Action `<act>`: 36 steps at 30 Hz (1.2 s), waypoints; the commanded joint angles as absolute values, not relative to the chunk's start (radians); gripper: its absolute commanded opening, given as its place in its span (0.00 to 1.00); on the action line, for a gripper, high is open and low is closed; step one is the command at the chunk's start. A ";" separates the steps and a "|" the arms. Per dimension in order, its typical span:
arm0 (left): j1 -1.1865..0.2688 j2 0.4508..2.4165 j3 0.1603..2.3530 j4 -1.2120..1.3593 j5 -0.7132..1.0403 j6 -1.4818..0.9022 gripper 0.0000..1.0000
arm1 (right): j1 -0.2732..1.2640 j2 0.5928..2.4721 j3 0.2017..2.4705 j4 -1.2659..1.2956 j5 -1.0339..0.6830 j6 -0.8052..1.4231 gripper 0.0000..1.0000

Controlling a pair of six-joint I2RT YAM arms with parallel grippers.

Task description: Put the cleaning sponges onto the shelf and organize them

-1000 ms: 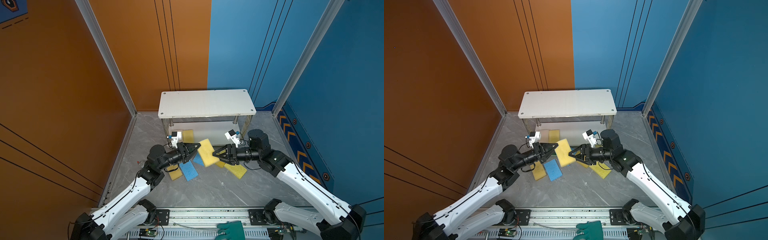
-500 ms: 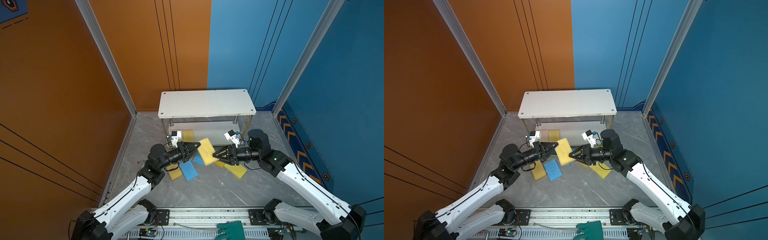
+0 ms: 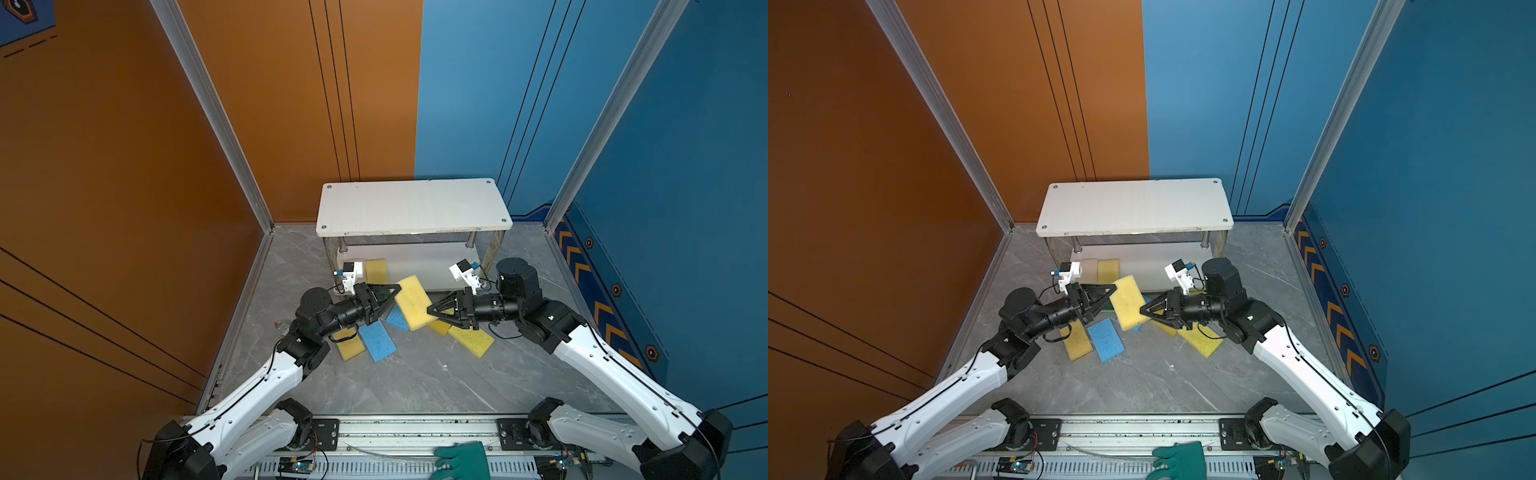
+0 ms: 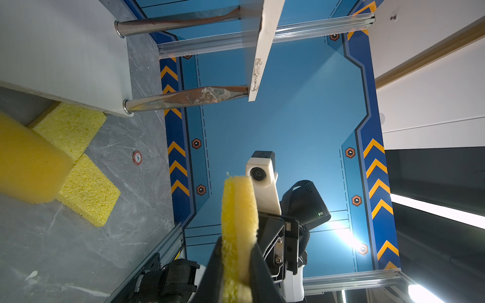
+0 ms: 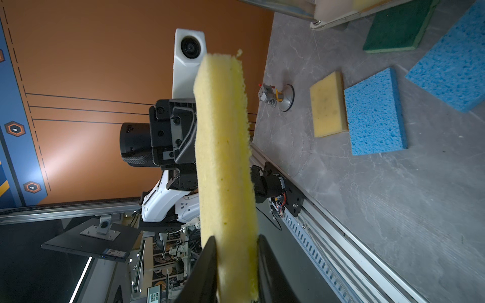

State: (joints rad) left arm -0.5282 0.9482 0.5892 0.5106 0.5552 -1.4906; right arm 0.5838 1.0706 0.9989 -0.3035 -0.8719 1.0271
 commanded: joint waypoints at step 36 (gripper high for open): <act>-0.498 0.712 0.758 -0.362 0.362 -1.109 0.98 | 0.563 1.087 0.993 -0.287 -0.653 1.032 0.21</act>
